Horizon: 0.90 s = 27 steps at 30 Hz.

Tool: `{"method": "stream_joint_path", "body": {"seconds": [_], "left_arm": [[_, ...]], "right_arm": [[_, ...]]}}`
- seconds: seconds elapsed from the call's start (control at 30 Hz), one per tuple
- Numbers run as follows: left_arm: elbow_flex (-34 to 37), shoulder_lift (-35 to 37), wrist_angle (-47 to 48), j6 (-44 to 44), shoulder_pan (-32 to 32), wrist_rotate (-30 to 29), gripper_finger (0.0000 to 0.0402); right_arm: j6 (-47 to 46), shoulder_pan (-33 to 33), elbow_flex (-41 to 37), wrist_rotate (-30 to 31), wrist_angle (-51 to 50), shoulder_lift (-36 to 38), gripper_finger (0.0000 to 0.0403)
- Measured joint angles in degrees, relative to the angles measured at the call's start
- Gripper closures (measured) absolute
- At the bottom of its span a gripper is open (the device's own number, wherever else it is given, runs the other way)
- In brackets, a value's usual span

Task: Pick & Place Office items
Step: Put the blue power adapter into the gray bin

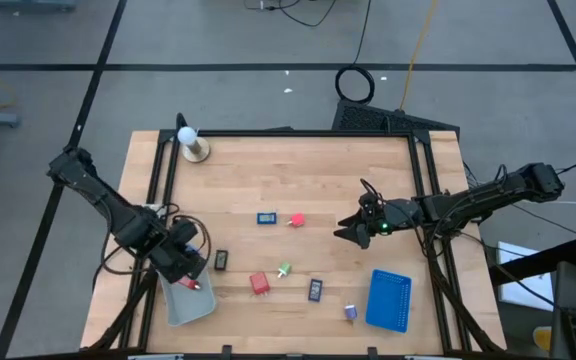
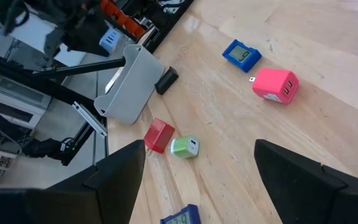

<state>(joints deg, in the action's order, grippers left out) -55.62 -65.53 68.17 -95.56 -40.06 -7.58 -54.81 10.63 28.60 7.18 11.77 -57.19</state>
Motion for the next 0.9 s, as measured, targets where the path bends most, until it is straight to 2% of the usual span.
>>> {"method": "stream_joint_path", "body": {"seconds": [0.33,0.5,0.9], "left_arm": [[7.46,0.76,-4.69,-7.00,-4.26,0.25,0.0193],[10.56,0.76,-5.47,-9.25,-5.56,3.11,0.0193],[12.03,0.76,-5.12,-11.36,-5.96,2.39,0.0192]], "right_arm": [[-1.51,0.00,0.00,0.01,0.00,0.00,0.0110],[-1.51,0.00,0.00,0.02,0.02,0.00,0.0110],[-2.82,0.00,0.00,0.17,0.26,0.00,0.0110]]}}
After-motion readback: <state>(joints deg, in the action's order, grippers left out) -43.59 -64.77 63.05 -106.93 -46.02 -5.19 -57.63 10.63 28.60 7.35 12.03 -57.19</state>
